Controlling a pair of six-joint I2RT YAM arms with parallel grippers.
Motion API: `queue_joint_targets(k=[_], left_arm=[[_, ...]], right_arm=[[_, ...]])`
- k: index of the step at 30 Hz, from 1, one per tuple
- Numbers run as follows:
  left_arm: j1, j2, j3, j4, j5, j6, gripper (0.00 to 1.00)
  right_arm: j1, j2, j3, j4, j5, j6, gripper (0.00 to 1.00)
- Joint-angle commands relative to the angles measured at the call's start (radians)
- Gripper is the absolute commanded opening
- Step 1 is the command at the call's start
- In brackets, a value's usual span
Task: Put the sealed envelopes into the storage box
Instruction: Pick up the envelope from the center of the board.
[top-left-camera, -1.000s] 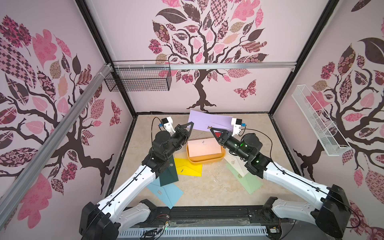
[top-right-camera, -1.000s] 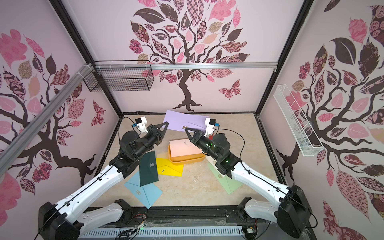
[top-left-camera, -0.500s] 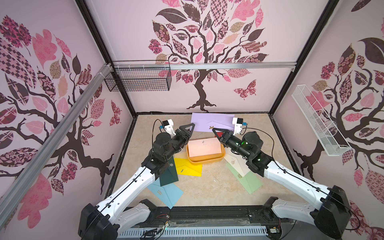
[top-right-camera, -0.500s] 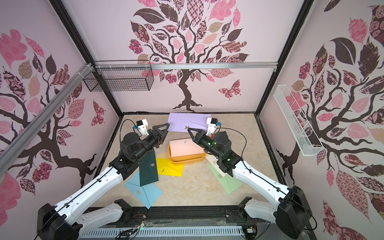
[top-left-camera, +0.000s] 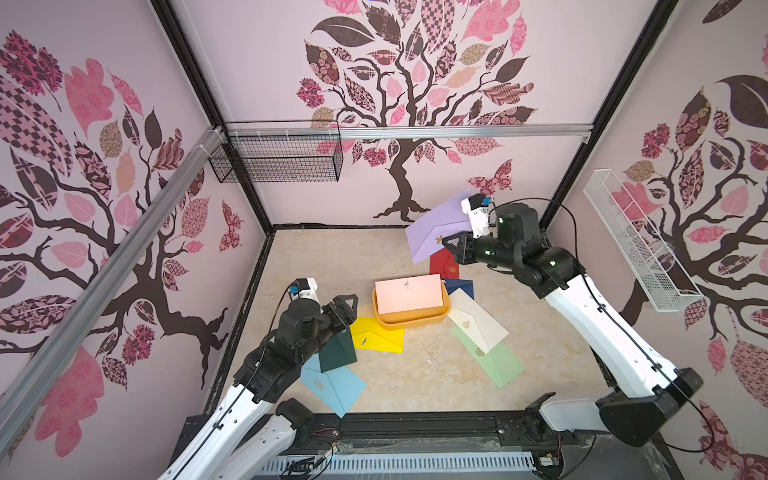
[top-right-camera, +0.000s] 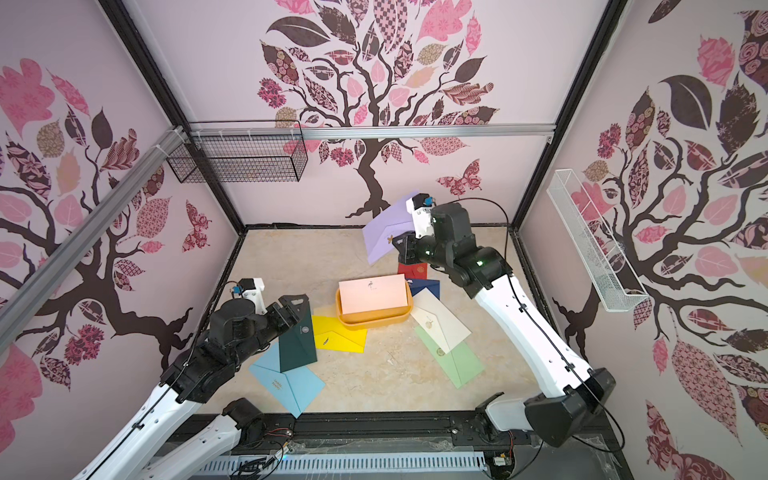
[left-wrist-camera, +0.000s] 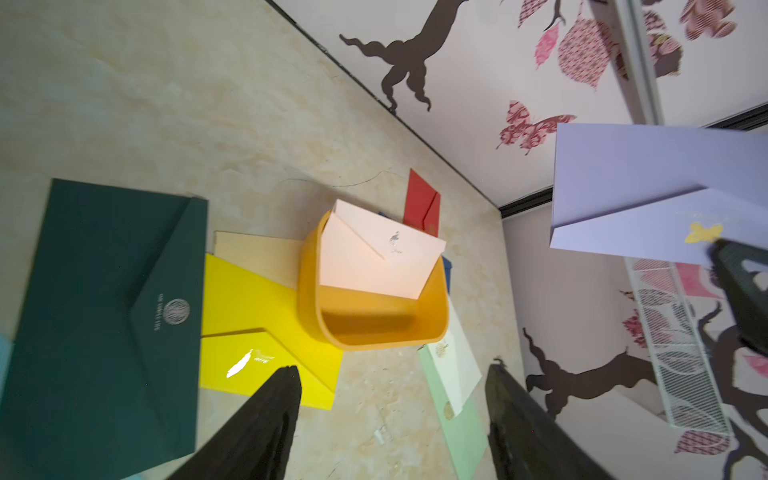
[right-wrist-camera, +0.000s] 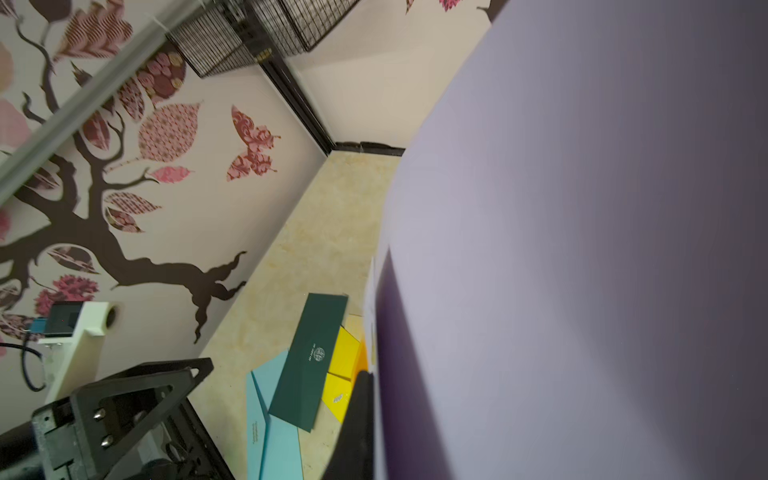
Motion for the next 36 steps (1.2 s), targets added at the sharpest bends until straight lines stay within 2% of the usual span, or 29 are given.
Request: queue_joint_targets(k=[1, 3, 6, 9, 11, 15, 19, 22, 25, 29, 32, 34, 36], left_arm=[[0.004, -0.023, -0.002, -0.148, -0.022, 0.102, 0.74], [0.004, -0.027, 0.001, -0.165, -0.01, 0.106, 0.74], [0.003, -0.02, 0.006, -0.169, 0.014, 0.117, 0.73], [0.003, -0.003, 0.005, -0.171, 0.025, 0.125, 0.72], [0.004, 0.009, 0.004, -0.173, 0.033, 0.13, 0.72], [0.004, 0.022, 0.008, -0.178, 0.041, 0.142, 0.71], [0.004, 0.034, 0.012, -0.159, 0.031, 0.156, 0.71], [0.004, 0.081, 0.045, -0.134, 0.059, 0.214, 0.71], [0.003, 0.166, 0.137, -0.134, 0.128, 0.358, 0.73], [0.005, 0.284, 0.336, -0.22, 0.159, 0.636, 0.77], [0.006, 0.336, 0.434, -0.239, 0.212, 0.844, 0.78], [0.005, 0.362, 0.487, -0.251, 0.242, 0.937, 0.78], [0.006, 0.362, 0.488, -0.237, 0.378, 1.058, 0.79]], right_arm=[[0.012, 0.085, 0.074, -0.356, 0.1, -0.302, 0.0], [0.031, 0.094, 0.081, -0.375, 0.136, -0.425, 0.0], [0.064, 0.127, 0.111, -0.413, 0.26, -0.581, 0.0], [0.074, 0.175, 0.172, -0.427, 0.346, -0.665, 0.0], [0.088, 0.215, 0.223, -0.473, 0.351, -0.741, 0.0], [0.152, 0.256, 0.207, -0.527, 0.44, -0.911, 0.0], [0.186, 0.269, 0.163, -0.551, 0.497, -1.006, 0.0], [0.211, 0.278, 0.155, -0.553, 0.51, -1.052, 0.0], [0.229, 0.28, 0.161, -0.562, 0.498, -1.099, 0.0], [0.233, 0.227, 0.112, -0.543, 0.428, -1.168, 0.0], [0.233, 0.176, 0.062, -0.523, 0.391, -1.209, 0.0], [0.233, 0.141, 0.037, -0.505, 0.344, -1.228, 0.0], [0.231, 0.111, 0.014, -0.5, 0.303, -1.244, 0.0]])
